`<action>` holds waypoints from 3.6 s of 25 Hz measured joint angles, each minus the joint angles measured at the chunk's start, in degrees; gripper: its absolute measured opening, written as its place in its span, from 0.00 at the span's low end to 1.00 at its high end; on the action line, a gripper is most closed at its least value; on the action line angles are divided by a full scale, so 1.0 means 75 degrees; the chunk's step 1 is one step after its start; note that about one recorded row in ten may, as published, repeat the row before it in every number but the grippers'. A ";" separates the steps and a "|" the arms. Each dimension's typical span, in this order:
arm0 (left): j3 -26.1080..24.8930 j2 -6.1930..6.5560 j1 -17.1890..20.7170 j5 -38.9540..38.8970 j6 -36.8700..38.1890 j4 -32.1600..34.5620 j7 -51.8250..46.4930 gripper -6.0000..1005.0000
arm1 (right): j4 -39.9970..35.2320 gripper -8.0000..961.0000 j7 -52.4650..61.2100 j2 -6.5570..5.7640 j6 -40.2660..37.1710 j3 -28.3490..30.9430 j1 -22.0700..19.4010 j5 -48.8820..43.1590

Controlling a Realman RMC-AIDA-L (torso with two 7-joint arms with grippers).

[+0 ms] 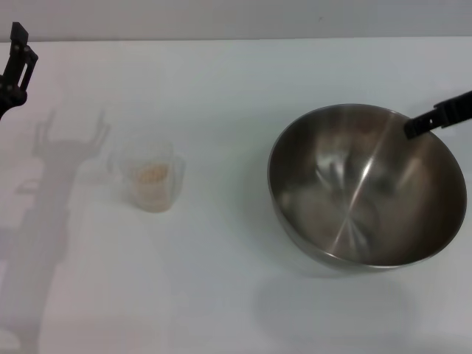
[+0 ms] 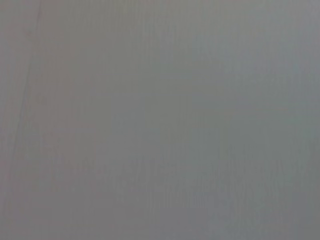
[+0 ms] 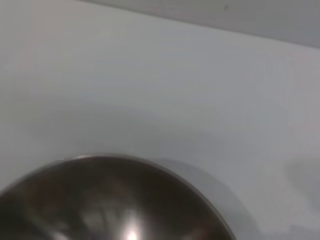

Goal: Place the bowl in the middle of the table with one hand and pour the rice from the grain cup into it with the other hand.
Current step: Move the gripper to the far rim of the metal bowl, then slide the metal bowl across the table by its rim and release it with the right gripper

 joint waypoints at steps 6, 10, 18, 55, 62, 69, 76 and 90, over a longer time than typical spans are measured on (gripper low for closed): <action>0.0000 -0.0002 -0.0004 0.0001 0.0011 0.0000 -0.0001 0.86 | 0.0671 0.81 -0.0302 0.0043 -0.0070 -0.0013 0.0145 -0.0227; -0.0038 -0.0003 -0.0014 0.0001 0.0011 0.0002 -0.0001 0.86 | 0.1175 0.81 -0.0524 0.0061 -0.0257 -0.0009 0.0227 -0.0287; -0.0070 -0.0003 -0.0015 0.0001 0.0022 0.0011 -0.0001 0.86 | 0.1552 0.75 -0.0805 0.0148 -0.0568 0.0032 0.0319 -0.0295; -0.0012 -0.0025 -0.0025 0.0012 0.0145 -0.0006 -0.0001 0.86 | 0.0588 0.03 -0.2222 0.0233 -0.1646 0.0986 -0.0496 0.2188; -0.0012 -0.0016 -0.0014 0.0050 0.0141 -0.0038 0.0000 0.86 | 0.1701 0.03 -0.2284 0.0241 -0.2154 0.0428 -0.0216 0.2388; -0.0009 -0.0014 0.0009 0.0060 0.0139 -0.0060 0.0000 0.86 | 0.2541 0.03 -0.2287 0.0229 -0.2391 0.0399 0.0137 0.2358; 0.0000 -0.0022 0.0039 0.0060 0.0139 -0.0057 0.0000 0.86 | 0.2958 0.04 -0.2268 0.0215 -0.2471 0.0369 0.0361 0.2275; 0.0001 -0.0026 0.0044 0.0060 0.0140 -0.0072 0.0000 0.86 | 0.3186 0.04 -0.2089 0.0228 -0.2573 0.0219 0.0597 0.1895</action>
